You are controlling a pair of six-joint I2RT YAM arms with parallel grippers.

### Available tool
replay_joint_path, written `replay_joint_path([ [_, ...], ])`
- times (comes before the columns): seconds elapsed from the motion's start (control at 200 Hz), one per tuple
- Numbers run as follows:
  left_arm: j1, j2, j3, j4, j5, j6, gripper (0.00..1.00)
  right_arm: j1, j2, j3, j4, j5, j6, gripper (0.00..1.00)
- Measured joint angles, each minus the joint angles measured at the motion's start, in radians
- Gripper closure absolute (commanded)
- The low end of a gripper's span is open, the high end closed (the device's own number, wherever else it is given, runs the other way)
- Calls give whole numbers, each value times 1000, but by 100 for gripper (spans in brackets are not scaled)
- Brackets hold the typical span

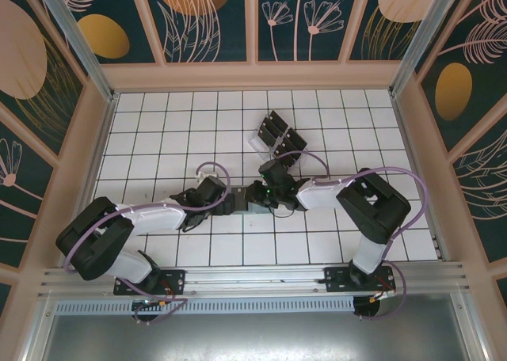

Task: Put the credit cards into the card holder
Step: Insert the credit card into the card slot.

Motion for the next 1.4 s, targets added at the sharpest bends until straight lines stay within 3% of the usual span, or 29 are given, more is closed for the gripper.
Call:
replay_joint_path([
  [1.056, -2, 0, -10, 18, -5, 0, 2, 8, 36, 58, -44, 31, -45, 79],
  [1.396, -2, 0, -12, 22, -6, 0, 1, 8, 45, 65, -44, 29, -45, 84],
])
